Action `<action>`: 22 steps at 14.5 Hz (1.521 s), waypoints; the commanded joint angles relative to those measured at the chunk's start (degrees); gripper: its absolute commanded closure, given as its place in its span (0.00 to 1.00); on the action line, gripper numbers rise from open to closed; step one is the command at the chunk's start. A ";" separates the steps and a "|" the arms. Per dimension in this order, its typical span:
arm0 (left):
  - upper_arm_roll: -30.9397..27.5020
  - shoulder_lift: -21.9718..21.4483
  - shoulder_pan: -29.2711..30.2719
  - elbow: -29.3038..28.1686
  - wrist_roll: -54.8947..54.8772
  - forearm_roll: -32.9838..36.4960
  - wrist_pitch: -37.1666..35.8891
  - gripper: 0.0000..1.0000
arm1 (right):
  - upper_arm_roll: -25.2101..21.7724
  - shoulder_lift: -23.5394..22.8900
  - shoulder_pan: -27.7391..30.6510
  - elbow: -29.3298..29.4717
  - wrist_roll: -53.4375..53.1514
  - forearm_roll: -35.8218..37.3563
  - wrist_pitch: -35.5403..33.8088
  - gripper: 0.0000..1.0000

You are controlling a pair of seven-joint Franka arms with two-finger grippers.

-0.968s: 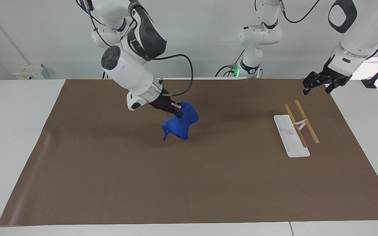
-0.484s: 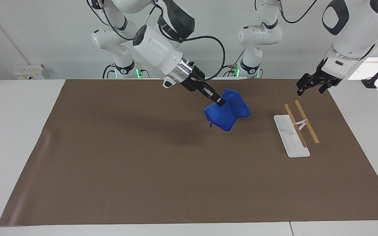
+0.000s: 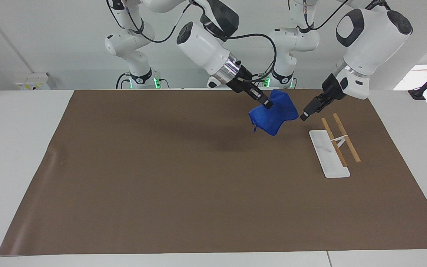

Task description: Right arm passes towel to left arm to hang

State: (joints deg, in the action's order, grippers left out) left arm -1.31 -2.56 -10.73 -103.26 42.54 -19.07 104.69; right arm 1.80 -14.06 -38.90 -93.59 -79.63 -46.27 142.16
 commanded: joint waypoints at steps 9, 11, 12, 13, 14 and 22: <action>-0.36 -1.57 -4.30 -6.78 13.53 -2.99 6.22 0.76 | 0.13 0.96 0.58 -1.51 0.44 -1.54 0.22 1.00; -0.44 -1.48 -4.30 -6.69 13.45 -2.99 6.40 1.00 | 0.13 0.96 0.67 -1.51 0.44 -1.54 0.22 1.00; -0.44 -1.39 -4.30 -6.51 13.27 -2.99 6.66 1.00 | 0.13 0.96 0.67 -1.51 0.44 -1.54 0.22 1.00; -0.44 -1.31 -4.30 -6.51 13.27 -2.99 7.19 1.00 | 0.13 0.96 0.67 -1.51 0.44 -1.54 0.22 1.00; -0.44 -1.22 -4.21 -6.34 13.18 -2.90 7.63 1.00 | 0.13 0.96 0.67 -1.51 0.53 -1.54 0.22 1.00; -0.44 -0.95 -4.21 -6.16 12.57 -2.81 9.74 1.00 | -0.04 1.22 0.84 -1.42 0.35 -0.32 -3.18 0.00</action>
State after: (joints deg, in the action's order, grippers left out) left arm -1.26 -2.57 -14.23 -108.18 55.20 -21.30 112.93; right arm 1.69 -14.02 -38.64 -93.96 -79.63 -46.27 141.37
